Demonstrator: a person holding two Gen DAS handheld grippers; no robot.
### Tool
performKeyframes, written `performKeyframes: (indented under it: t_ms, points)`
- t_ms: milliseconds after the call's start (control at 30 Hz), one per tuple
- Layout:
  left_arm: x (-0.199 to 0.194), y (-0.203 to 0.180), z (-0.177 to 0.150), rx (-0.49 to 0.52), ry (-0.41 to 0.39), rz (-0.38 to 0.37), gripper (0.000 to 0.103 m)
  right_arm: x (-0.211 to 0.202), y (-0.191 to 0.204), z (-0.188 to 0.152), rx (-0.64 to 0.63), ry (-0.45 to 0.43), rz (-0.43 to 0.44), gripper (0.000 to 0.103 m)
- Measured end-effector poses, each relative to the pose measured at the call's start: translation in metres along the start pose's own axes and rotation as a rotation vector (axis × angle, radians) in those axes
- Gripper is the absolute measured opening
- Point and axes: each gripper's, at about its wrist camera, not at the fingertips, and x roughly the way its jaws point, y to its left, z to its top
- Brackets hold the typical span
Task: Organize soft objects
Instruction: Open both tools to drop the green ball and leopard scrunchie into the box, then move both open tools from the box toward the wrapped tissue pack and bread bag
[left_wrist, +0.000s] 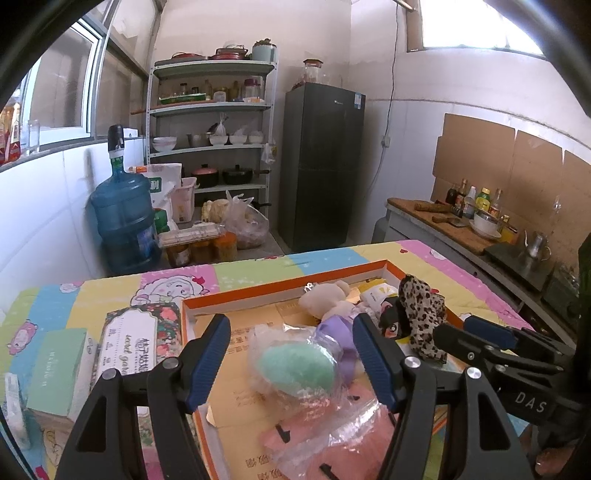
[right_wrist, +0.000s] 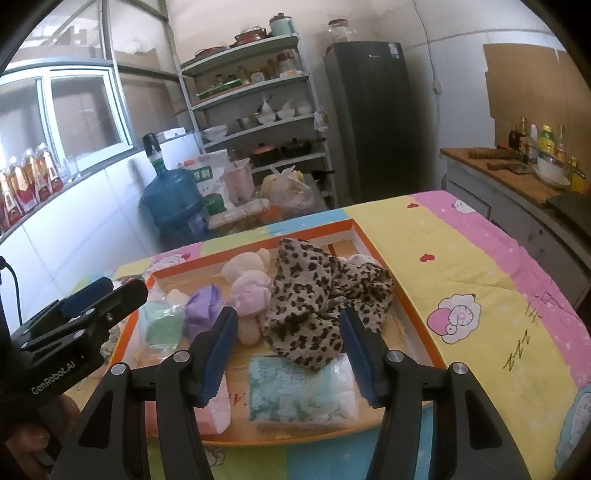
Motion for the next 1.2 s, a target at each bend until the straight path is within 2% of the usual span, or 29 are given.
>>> performKeyframes:
  t_ms: [467, 1200]
  points:
    - [-0.039, 0.007, -0.004, 0.000, -0.044, 0.006, 0.068, -0.033, 0.031, -0.002, -0.037, -0.036, -0.010, 0.059]
    - [-0.111, 0.043, -0.021, -0.014, -0.114, 0.047, 0.068, -0.076, 0.094, -0.019, -0.092, -0.080, 0.009, 0.059]
